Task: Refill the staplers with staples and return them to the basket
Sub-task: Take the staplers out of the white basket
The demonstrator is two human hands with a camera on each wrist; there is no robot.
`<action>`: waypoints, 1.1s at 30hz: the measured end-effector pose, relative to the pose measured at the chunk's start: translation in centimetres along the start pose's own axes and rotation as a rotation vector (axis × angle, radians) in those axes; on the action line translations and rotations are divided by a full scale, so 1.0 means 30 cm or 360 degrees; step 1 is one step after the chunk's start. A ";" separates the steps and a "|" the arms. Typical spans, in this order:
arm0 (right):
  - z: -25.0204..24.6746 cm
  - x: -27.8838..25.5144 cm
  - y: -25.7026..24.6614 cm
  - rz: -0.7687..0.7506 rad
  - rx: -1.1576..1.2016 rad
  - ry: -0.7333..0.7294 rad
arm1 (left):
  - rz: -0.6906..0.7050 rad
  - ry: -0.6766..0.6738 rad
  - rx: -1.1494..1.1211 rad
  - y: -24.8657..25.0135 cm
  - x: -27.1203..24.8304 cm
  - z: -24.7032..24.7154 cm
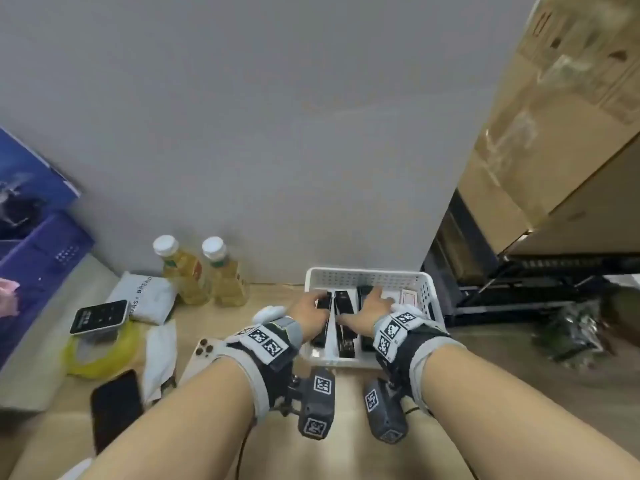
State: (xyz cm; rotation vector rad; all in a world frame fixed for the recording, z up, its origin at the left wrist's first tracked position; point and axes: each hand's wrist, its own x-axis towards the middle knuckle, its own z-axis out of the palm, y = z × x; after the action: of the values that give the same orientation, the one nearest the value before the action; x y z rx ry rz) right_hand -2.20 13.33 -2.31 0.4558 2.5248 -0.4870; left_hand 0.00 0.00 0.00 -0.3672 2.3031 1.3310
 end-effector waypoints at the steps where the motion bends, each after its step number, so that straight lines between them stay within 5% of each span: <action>1: 0.014 -0.008 -0.017 0.0002 -0.0036 0.0025 | 0.0022 0.0005 0.0074 -0.006 0.013 0.019; 7: 0.101 0.093 -0.041 0.0223 -0.0046 0.0209 | -0.0009 0.0102 0.0559 -0.075 0.143 0.139; 13: 0.006 0.085 0.074 0.0025 -0.0193 0.0133 | -0.0059 0.0038 0.0989 -0.070 0.175 0.170; 21: -0.246 -0.108 0.205 -0.0460 0.0079 0.0082 | 0.0161 0.0015 0.0390 -0.028 0.008 0.054; 27: -0.320 -0.304 0.268 -0.0699 -0.0007 -0.0157 | 0.0308 -0.0303 0.0614 0.001 -0.133 -0.167; 33: -0.186 -0.415 0.365 -0.0739 -0.0461 -0.0301 | 0.0389 -0.0565 0.1056 -0.126 -0.225 -0.223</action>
State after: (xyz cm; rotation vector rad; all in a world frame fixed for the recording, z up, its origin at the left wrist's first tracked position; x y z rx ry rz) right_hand 9.94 22.57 6.28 -0.2792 2.4541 -0.3016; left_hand 5.83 -7.66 3.48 0.3464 2.3539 0.5873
